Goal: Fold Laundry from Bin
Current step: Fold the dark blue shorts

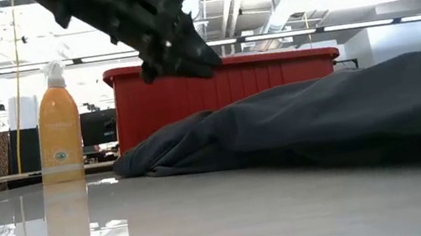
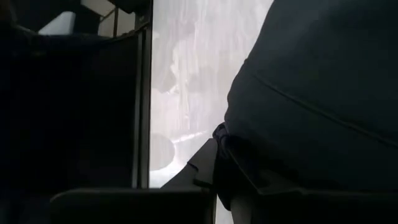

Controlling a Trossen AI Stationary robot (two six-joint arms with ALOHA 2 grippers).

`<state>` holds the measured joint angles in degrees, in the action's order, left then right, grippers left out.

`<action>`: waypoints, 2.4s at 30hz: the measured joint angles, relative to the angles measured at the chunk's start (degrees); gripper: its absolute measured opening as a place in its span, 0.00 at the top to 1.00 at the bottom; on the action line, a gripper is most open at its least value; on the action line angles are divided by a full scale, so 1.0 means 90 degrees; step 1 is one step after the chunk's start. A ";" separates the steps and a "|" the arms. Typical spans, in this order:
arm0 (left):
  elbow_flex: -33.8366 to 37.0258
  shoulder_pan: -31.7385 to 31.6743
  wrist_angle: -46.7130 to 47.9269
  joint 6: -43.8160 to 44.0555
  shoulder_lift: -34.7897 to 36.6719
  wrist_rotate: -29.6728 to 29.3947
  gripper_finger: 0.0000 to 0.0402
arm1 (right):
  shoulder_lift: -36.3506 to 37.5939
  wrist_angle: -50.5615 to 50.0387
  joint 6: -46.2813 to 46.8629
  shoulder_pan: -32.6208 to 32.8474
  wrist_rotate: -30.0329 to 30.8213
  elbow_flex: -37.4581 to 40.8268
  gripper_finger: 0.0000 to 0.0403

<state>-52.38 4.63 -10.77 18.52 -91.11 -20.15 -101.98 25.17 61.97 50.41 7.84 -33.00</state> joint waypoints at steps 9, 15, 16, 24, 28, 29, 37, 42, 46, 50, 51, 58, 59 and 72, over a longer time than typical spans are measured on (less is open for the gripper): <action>-0.0002 -0.1035 -0.0342 -0.0865 -0.0127 0.0917 0.47 | 0.0020 -0.0007 0.0139 0.0211 0.0145 0.0013 0.88; -0.0050 -0.1455 -0.0674 -0.1117 -0.0847 0.1295 0.37 | 0.0018 0.0042 0.0061 0.0141 0.0143 0.0026 0.88; -0.0048 -0.1473 -0.0987 -0.1240 -0.0977 0.1216 0.36 | 0.0018 0.0047 0.0035 0.0141 0.0146 0.0026 0.88; -0.0266 -0.1711 -0.1434 -0.1366 -0.1689 0.1085 0.35 | 0.0010 0.0090 0.0018 0.0138 0.0146 0.0010 0.88; -0.0462 -0.1773 -0.1304 -0.1232 -0.2065 0.1356 0.35 | 0.0008 0.0073 -0.0036 0.0095 0.0145 0.0006 0.88; -0.0540 -0.1778 -0.1236 -0.1202 -0.2145 0.1338 0.35 | 0.0008 0.0085 -0.0054 0.0090 0.0143 0.0010 0.88; -0.0716 -0.1700 -0.0648 -0.1276 -0.2123 0.0780 0.55 | 0.0005 0.0087 -0.0101 0.0078 0.0146 0.0010 0.88; -0.0716 -0.1584 -0.0560 -0.1431 -0.2110 0.0983 0.95 | 0.0028 0.0065 -0.0101 0.0041 0.0133 0.0010 0.88; -0.0704 -0.1357 -0.0451 -0.1720 -0.1708 0.0894 0.98 | 0.0420 -0.0459 -0.0063 -0.0077 0.0135 0.0010 0.89; -0.0704 -0.0909 -0.0304 -0.2239 -0.0829 0.0559 0.99 | 0.1109 -0.1268 -0.0119 -0.0219 0.0064 0.0041 0.92; -0.0705 -0.0758 -0.0227 -0.2377 -0.0572 0.0422 0.99 | 0.1279 -0.1469 -0.0141 -0.0269 0.0039 0.0056 0.92; -0.0712 0.0634 0.1389 -0.2749 0.0769 -0.0271 1.00 | 0.2085 -0.2370 -0.0193 -0.0630 0.0065 0.0032 0.87; -0.0712 0.0872 0.1720 -0.2656 0.0838 -0.0361 1.00 | 0.2108 -0.2363 -0.0205 -0.0656 0.0065 0.0032 0.86; -0.0704 0.3441 0.3550 -0.0112 -0.0079 -0.1823 1.00 | 0.2404 -0.2505 0.0411 -0.0709 -0.1831 0.0018 0.62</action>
<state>-58.72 35.60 21.18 17.52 -91.82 -36.55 -80.34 2.62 65.67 44.03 -8.65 -32.84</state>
